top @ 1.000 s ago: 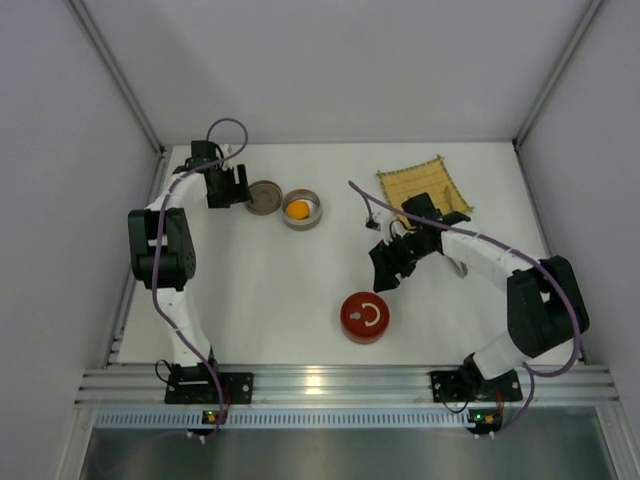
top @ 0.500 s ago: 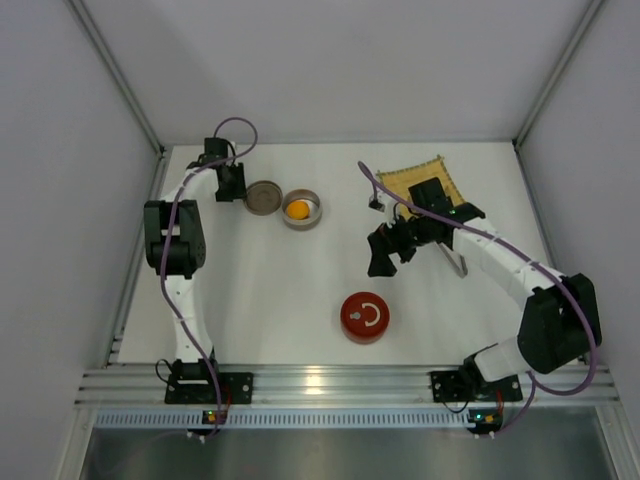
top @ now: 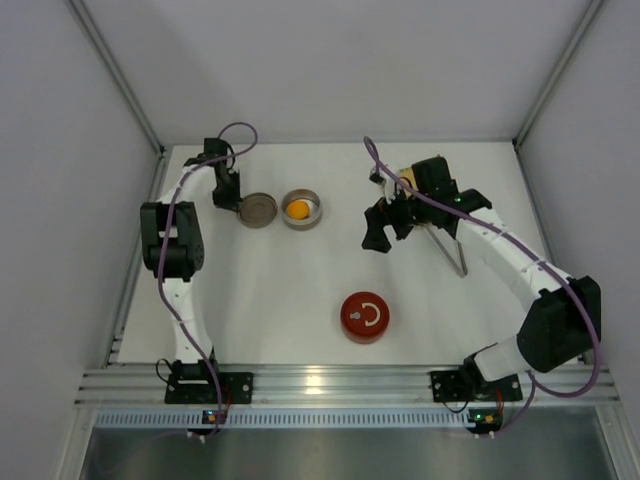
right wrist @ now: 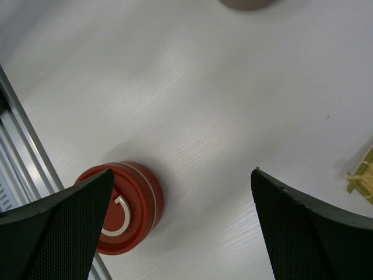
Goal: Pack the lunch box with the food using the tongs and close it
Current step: Pick up the box lid from the center of the board.
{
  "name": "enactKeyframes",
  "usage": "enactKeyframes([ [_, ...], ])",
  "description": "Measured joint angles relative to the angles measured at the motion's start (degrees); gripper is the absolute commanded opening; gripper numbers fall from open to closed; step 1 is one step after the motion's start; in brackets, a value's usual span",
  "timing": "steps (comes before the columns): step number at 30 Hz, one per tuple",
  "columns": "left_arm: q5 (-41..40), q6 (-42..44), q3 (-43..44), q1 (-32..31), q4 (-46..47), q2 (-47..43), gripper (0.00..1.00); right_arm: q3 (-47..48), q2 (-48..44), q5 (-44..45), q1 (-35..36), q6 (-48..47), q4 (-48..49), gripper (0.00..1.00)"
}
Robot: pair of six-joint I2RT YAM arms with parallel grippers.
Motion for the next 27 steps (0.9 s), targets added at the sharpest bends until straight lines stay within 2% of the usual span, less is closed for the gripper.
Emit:
enactKeyframes([
  [4, 6.08, 0.87, 0.00, 3.43, -8.17, -4.15, 0.00, 1.73, 1.29, 0.00, 0.00, 1.51, 2.95, 0.99],
  [8, 13.60, 3.32, 0.90, 6.95, -15.50, -12.44, 0.00, 1.73, 2.45, -0.85, 0.15, 3.89, 6.23, 0.99],
  [15, 30.62, 9.05, 4.79, 5.84, -26.27, -26.71, 0.00, 0.59, 5.29, -8.17, 0.96, 12.07, 18.69, 0.99],
  [20, 47.67, 10.82, 2.45, 5.62, -33.07, -28.92, 0.00, -1.57, 5.62, -12.79, 3.91, 17.62, 29.75, 0.99],
  [27, 63.78, 11.10, -3.69, 5.62, -36.48, -29.33, 0.00, -1.57, 5.62, -15.47, 10.08, 19.21, 39.74, 0.97],
])
